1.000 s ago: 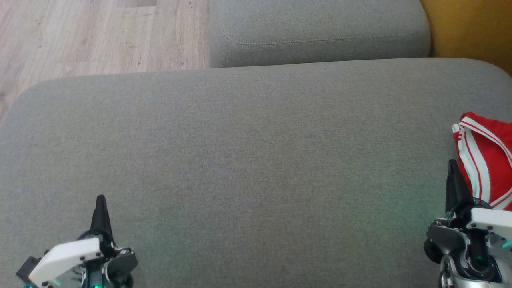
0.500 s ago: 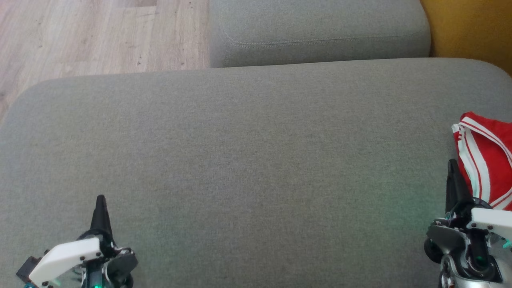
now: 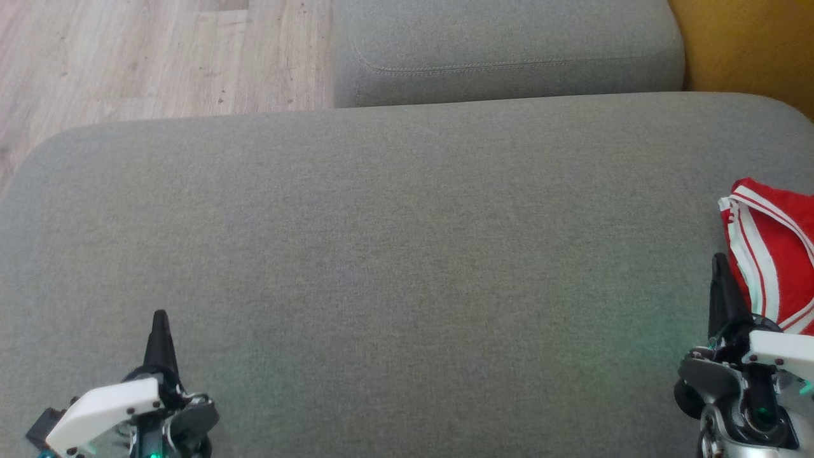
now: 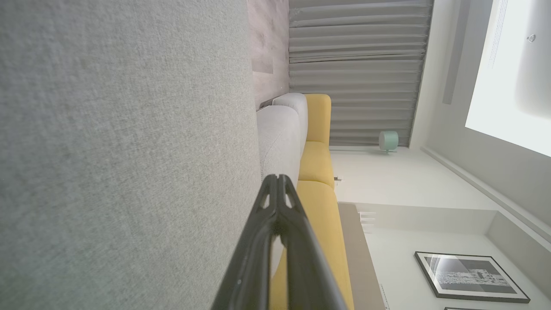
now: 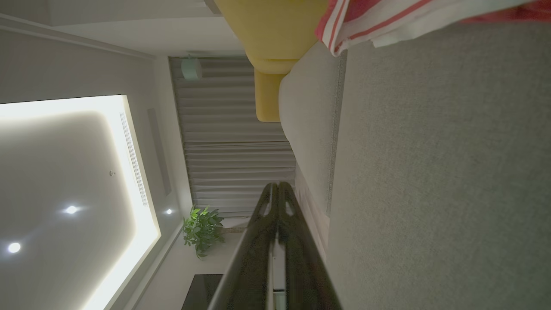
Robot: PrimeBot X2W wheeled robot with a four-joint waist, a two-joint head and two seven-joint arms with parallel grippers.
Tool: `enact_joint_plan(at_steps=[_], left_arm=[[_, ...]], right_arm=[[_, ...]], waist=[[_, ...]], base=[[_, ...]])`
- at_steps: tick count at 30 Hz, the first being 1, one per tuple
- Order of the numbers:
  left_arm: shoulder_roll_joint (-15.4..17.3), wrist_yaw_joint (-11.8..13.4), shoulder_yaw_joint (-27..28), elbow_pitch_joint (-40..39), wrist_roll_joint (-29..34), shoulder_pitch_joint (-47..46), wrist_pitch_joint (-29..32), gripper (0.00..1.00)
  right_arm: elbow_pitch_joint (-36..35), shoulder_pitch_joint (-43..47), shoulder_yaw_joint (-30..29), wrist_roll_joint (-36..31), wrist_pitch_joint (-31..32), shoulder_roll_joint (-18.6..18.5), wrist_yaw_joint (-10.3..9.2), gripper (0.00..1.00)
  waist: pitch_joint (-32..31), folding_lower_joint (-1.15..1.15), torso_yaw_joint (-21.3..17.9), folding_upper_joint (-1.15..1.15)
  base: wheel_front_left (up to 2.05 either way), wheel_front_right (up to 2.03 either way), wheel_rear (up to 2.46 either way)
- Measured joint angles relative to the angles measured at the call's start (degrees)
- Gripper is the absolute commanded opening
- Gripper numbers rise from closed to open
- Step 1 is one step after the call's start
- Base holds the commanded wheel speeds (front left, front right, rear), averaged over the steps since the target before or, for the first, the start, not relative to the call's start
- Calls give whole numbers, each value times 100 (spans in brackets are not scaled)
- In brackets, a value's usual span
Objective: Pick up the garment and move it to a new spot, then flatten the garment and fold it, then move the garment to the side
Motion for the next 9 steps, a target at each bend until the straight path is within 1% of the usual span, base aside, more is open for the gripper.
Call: enact_joint_plan(at_steps=[9], left_arm=[[0, 0, 0, 0, 0, 0, 0, 0]], right_arm=[[0, 0, -1, 0, 3, 0, 0, 0]], waist=[[0, 0, 0, 0]], base=[[0, 0, 0]])
